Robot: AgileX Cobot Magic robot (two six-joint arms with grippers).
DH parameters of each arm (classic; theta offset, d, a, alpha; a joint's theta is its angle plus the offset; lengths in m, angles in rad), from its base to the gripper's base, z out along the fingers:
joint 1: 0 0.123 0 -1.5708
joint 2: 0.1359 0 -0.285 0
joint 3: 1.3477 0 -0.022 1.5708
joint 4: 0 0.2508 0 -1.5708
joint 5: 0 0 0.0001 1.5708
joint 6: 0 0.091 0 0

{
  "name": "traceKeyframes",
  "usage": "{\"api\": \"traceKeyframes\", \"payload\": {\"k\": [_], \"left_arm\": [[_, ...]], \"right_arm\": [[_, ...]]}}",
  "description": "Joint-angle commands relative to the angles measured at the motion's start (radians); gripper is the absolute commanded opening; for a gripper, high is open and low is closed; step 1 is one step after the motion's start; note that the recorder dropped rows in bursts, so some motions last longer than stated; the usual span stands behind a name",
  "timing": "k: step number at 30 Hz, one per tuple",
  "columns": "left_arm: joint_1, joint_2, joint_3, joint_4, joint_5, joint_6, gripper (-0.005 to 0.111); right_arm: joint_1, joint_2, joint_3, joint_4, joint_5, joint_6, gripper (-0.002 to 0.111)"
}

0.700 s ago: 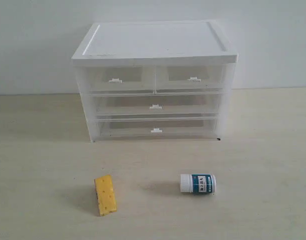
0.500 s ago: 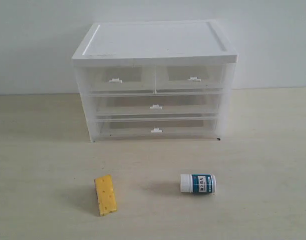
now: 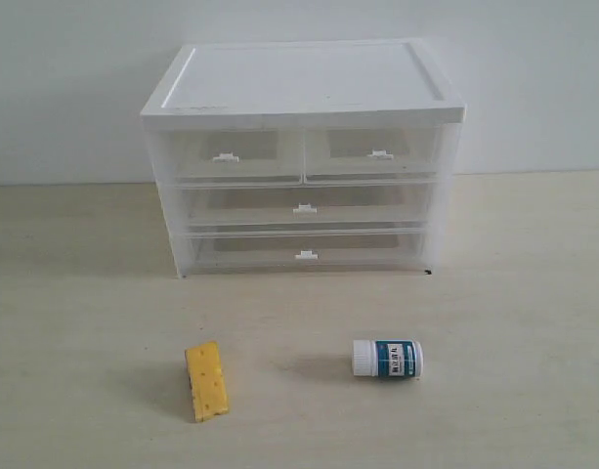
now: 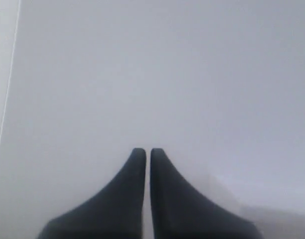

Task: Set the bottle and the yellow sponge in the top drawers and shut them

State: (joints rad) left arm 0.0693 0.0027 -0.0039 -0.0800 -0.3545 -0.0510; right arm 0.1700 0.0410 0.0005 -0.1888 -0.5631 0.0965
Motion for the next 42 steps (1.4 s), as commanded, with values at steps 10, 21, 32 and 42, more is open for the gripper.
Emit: {"api": "traceKeyframes", "payload": {"k": [10, 21, 32, 42], "left_arm": [[0.003, -0.003, 0.004, -0.013, -0.469, -0.282, 0.004], [0.003, 0.45, -0.323, 0.718, -0.074, -0.913, 0.004], [0.003, 1.091, -0.337, 0.874, -0.421, -0.935, 0.004], [0.003, 1.316, -0.49, 0.858, -0.45, -0.888, 0.004]], "right_arm": [[0.002, 0.003, -0.01, 0.131, -0.493, 0.172, 0.0], [0.002, 0.48, -0.347, -0.086, 0.236, 0.376, 0.0], [0.002, 1.302, -0.422, -0.743, 0.149, 0.853, 0.0], [0.002, 1.666, -0.666, -1.268, -0.126, 1.284, 0.0]]}}
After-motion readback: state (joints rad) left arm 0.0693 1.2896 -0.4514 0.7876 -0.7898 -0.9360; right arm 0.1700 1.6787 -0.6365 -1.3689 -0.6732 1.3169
